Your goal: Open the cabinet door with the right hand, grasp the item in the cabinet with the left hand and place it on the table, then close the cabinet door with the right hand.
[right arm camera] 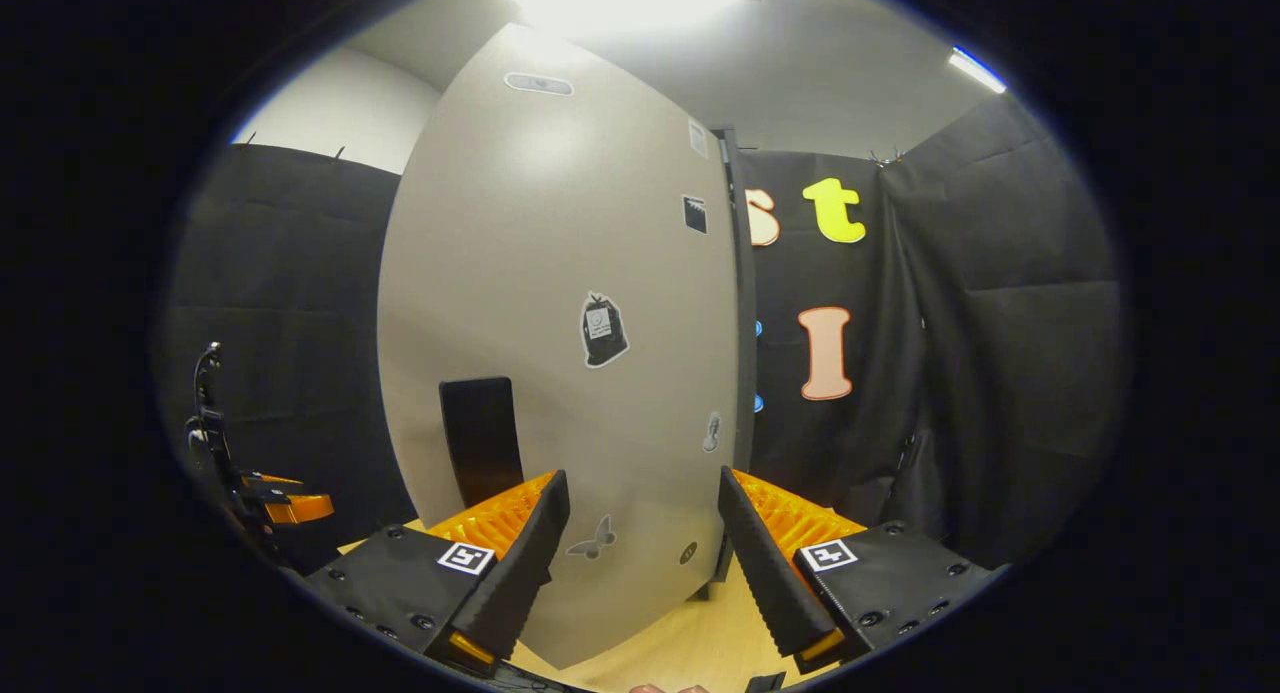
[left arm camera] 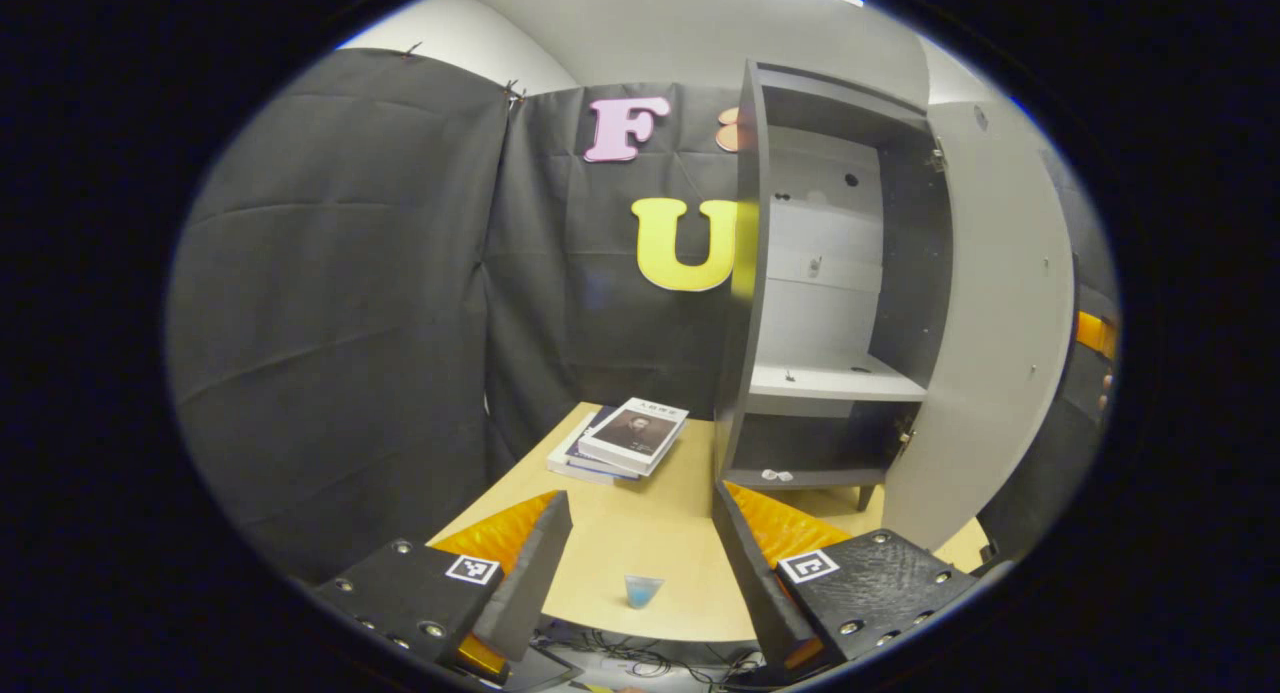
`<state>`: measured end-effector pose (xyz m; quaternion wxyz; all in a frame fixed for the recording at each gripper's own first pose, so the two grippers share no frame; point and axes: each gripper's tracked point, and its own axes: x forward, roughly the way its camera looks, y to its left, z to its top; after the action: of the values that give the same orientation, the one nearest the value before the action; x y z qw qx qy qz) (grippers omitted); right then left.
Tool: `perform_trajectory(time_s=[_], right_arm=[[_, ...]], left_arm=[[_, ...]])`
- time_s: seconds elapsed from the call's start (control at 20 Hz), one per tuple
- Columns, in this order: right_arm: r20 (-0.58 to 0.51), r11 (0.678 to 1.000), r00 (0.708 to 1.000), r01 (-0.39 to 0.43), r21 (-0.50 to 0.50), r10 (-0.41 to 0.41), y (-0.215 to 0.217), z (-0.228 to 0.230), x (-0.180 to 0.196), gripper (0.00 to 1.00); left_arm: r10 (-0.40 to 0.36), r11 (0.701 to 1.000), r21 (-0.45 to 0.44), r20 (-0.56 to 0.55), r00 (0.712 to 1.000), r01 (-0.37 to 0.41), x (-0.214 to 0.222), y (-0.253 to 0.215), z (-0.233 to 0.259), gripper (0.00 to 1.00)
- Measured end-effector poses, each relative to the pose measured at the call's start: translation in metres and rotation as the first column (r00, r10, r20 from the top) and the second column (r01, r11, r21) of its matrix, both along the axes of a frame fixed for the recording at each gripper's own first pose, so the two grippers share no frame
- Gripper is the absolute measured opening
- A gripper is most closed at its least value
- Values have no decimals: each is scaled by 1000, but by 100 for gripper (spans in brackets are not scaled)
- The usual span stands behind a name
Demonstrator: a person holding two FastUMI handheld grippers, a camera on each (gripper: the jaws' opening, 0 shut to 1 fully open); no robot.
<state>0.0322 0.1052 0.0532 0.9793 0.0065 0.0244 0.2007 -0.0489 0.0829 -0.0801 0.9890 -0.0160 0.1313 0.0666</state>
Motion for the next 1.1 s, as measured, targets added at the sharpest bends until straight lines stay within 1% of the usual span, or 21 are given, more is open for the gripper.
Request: perform_trajectory(time_s=[0.05,0.1,0.15,0.2,0.25,0.3,0.35,0.4,0.45,0.5,0.55,0.65,0.8,0.85,0.9,1.1], right_arm=[[3,1000,1000,-15,-3,15,10,1,3,95],[4,1000,1000,-29,-4,29,20,1,7,90],[4,999,999,-45,-3,45,29,1,10,95],[4,998,998,-62,2,62,38,1,15,90],[5,997,997,-80,9,80,48,1,20,90],[-2,995,996,-93,24,93,59,0,25,95],[-10,993,993,-114,35,114,71,-1,30,95],[-15,989,990,-139,43,140,85,-2,36,90],[-24,985,985,-167,43,168,99,-5,41,95],[-32,981,982,-187,42,188,110,-7,44,95],[-41,979,979,-200,42,202,120,-8,47,91],[-53,977,977,-205,53,207,133,-9,54,92],[-90,979,976,-193,59,198,136,-12,54,93],[-102,984,979,-173,47,177,132,-13,54,92],[-109,988,982,-149,34,152,125,-15,54,96],[-113,999,993,-33,-11,31,75,-12,53,96]], left_arm=[[5,1000,-6,-3,1000,-5,0,2,-2,86],[12,1000,-11,-6,1000,-12,0,5,-3,86],[22,1000,-13,-9,1000,-22,1,9,-4,86],[30,999,-14,-6,1000,-31,3,12,-4,86],[38,999,-17,-4,999,-38,4,15,-5,86],[44,999,-21,-3,999,-44,5,19,-5,85],[47,998,-28,-5,999,-48,7,22,-8,85],[55,998,-35,-10,998,-55,8,27,-11,86],[61,997,-41,-15,998,-62,10,31,-14,86],[67,997,-47,-22,998,-68,12,35,-17,86],[68,996,-50,-26,997,-69,15,37,-19,86],[60,997,-42,-24,998,-61,20,38,-19,86],[18,1000,-14,6,1000,-18,30,31,-13,86],[-4,1000,-10,22,1000,5,34,26,-9,86],[-29,1000,-9,37,999,29,38,20,-5,86],[-123,991,-31,98,988,127,53,-7,15,86]])
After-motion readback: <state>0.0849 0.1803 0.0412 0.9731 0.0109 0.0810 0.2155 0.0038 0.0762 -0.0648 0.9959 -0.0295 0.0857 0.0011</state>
